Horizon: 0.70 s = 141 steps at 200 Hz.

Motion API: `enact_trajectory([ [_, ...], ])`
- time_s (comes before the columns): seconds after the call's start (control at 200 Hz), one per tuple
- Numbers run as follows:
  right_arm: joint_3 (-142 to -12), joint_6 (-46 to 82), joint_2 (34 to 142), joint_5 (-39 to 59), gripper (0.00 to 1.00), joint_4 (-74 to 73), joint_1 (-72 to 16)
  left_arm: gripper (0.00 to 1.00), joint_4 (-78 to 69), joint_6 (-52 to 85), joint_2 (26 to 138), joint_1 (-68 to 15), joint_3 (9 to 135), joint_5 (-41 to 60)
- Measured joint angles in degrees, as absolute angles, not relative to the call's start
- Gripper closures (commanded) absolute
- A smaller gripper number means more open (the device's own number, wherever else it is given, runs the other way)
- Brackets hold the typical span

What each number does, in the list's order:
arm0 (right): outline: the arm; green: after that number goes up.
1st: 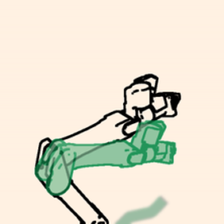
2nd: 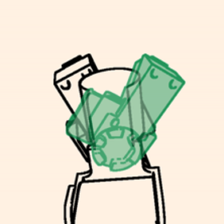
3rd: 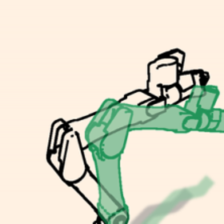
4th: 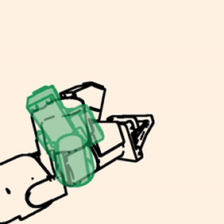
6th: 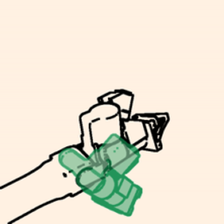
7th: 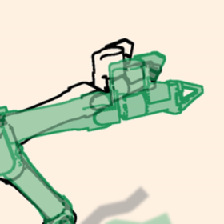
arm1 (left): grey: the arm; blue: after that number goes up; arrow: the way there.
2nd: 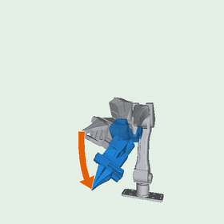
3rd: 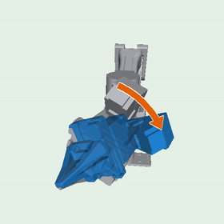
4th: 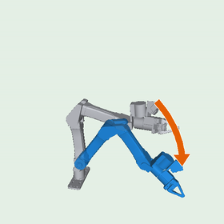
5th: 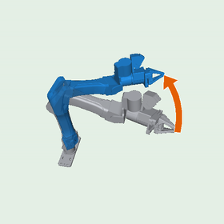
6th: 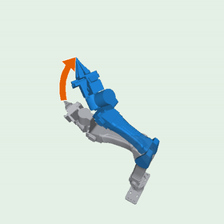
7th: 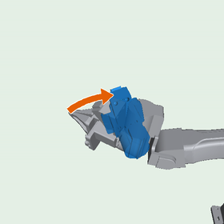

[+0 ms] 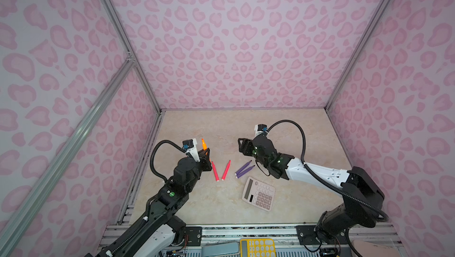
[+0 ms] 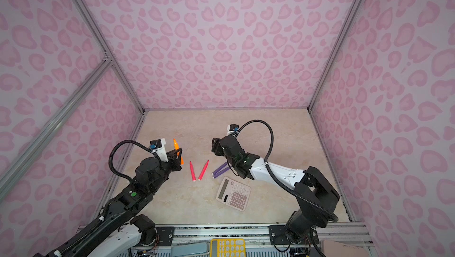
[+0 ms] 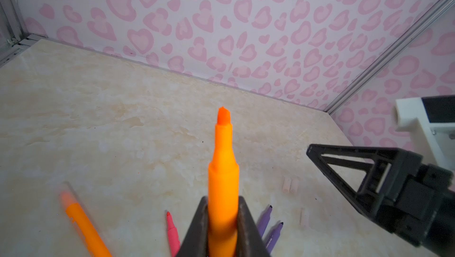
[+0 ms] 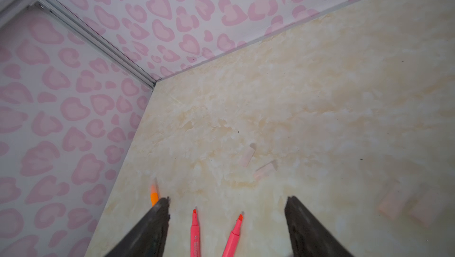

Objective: Insert the pens into the pen caps
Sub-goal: 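Hold the highlighter upright with the left gripper while right gripper moves toward pink caps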

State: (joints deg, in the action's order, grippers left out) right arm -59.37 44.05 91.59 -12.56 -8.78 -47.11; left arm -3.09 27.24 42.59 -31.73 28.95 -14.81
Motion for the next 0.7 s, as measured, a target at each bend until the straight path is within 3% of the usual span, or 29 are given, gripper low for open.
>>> enact_trajectory([
  [0.38, -67.05, 41.78, 103.35, -6.42, 0.51, -1.54, -46.35, 0.97, -2.2, 27.99, 46.06, -31.44, 28.95, -18.22],
  [0.705, -72.95, 40.07, 109.03, -6.72, 0.5, 2.94, -45.78, 0.96, -1.61, 28.38, 46.11, -31.35, 28.97, -19.38],
])
